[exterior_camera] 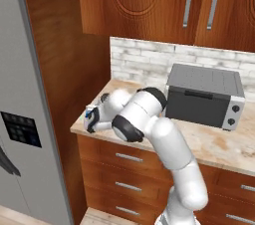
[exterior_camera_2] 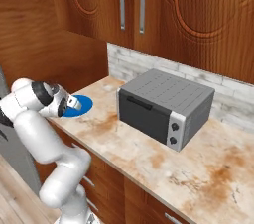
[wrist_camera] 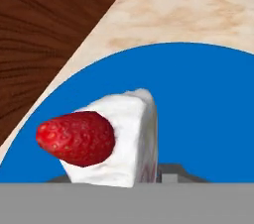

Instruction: Take the baked cake out of the oven and place it on the plate for cooling. Then close the oven door.

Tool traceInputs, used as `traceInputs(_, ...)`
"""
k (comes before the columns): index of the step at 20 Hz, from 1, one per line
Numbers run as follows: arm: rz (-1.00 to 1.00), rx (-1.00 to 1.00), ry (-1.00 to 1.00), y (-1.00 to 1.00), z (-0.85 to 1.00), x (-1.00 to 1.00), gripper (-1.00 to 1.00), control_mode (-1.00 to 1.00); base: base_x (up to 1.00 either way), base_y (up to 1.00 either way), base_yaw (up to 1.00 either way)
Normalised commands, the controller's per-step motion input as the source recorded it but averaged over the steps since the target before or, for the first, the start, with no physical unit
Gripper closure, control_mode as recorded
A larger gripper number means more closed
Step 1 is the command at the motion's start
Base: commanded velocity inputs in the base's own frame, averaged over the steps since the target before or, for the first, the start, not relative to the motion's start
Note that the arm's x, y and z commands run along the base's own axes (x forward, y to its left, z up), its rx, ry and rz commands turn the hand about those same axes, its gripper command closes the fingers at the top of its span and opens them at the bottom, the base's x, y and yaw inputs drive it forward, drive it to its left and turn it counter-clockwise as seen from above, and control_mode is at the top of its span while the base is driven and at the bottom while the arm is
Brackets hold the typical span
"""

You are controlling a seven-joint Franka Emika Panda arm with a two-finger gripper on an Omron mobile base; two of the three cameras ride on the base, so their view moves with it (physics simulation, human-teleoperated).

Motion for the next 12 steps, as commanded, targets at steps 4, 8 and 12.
traceInputs(4,0.02,-0.07,0.03,0.2,-0.81,0.33,1.0,-1.0,0.0,0.0,0.0)
traceInputs(8,0.01,-0.06,0.01,0.35,-0.33,0.14,-1.0,-1.0,0.0,0.0,0.0)
traceInputs(12,0.04,0.01,0.01,0.05,0.15,-0.04,-1.0,-1.0,0.0,0.0,0.0)
